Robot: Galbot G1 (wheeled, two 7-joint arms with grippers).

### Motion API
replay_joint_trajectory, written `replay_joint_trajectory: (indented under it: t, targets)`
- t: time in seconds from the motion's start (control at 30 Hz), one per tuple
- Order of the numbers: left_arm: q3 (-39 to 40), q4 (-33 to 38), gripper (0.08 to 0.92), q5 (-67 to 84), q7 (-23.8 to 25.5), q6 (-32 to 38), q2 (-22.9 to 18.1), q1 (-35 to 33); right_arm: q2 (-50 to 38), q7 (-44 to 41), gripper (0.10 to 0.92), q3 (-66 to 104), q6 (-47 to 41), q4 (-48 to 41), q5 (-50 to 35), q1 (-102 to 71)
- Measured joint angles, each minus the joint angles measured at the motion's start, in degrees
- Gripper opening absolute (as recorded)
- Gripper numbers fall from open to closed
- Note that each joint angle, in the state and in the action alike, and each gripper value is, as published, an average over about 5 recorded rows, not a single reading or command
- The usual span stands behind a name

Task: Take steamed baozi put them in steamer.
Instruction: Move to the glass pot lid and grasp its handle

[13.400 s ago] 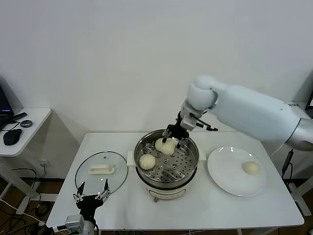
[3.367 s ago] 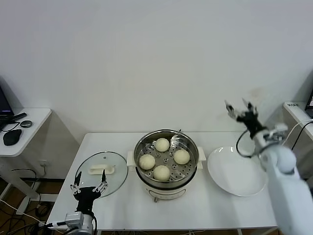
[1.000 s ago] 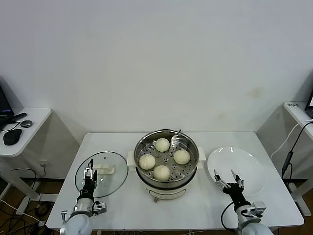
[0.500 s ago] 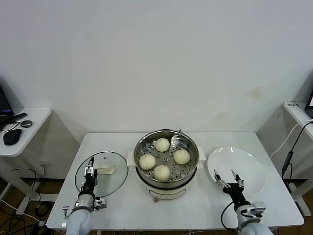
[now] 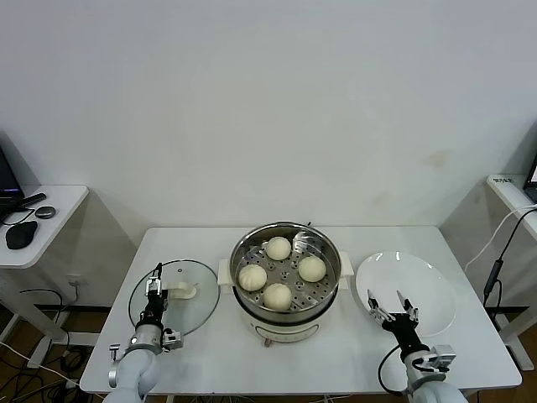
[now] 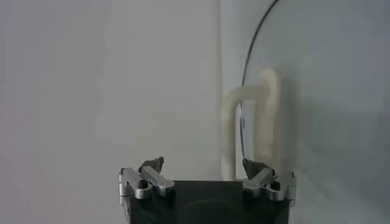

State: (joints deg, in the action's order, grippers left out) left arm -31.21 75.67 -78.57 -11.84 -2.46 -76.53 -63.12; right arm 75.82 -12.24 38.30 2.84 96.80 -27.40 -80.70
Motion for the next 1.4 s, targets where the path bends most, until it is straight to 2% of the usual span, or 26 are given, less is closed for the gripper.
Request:
replay_joint_trajectory:
  t: [0.4,0.5,1.17,1.27,1.4]
  targets:
    - [-0.1,-3.1,0.823,0.3,-0.7,0.8,0.0,2.7,0.1,0.0,0.823,0.5,0.1,-0.1,0.0,-0.3]
    - [-0.3,-4.0,0.787,0.3,-1.3,1.2,0.2,2.8,0.2,0.0,0.823,0.5,0.1,0.0,0.0,-0.4]
    - [-0.4,-6.0,0.23,2.0,-3.9,2.1,0.7,3.0,0.6,0.1,0.823,1.0,0.1,0.7,0.3,-0.9]
    - [-0.6,-5.1,0.178,2.7,-3.3,1.2,0.4,2.5,0.6,0.1,0.823,1.0,0.1,0.8,0.3,-0.9]
    - [-0.9,-1.9,0.171,4.1,-1.3,-1.9,-0.1,1.1,0.6,0.1,0.823,0.8,0.2,0.8,0.4,-0.9]
